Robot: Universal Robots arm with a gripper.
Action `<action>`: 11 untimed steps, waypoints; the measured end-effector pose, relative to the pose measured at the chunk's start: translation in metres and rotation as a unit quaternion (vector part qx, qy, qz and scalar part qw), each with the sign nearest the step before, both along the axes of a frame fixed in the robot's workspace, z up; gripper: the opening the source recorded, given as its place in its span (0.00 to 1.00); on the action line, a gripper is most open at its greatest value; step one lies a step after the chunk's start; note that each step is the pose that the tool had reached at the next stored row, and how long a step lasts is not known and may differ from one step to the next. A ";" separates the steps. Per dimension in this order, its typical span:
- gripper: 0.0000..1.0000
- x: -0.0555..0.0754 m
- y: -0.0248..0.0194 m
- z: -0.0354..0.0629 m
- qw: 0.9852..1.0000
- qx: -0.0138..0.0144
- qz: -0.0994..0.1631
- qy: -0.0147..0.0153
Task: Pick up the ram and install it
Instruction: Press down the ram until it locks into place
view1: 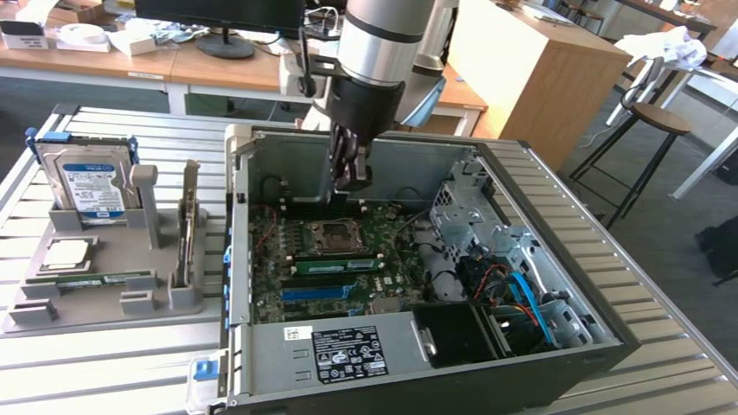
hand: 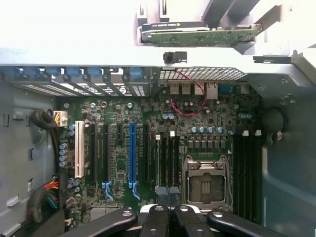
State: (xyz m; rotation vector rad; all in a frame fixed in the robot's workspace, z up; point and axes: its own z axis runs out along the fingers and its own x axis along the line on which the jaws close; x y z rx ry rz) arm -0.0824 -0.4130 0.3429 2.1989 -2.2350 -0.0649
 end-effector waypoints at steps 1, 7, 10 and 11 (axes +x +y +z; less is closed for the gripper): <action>0.10 0.000 0.0000 0.0009 1.000 0.000 0.000 0.000; 0.10 0.000 0.0000 0.0071 1.000 0.000 0.000 0.000; 0.10 0.000 0.0000 0.0102 1.000 0.000 0.000 0.000; 0.10 0.000 0.0000 0.0106 1.000 0.000 0.000 0.000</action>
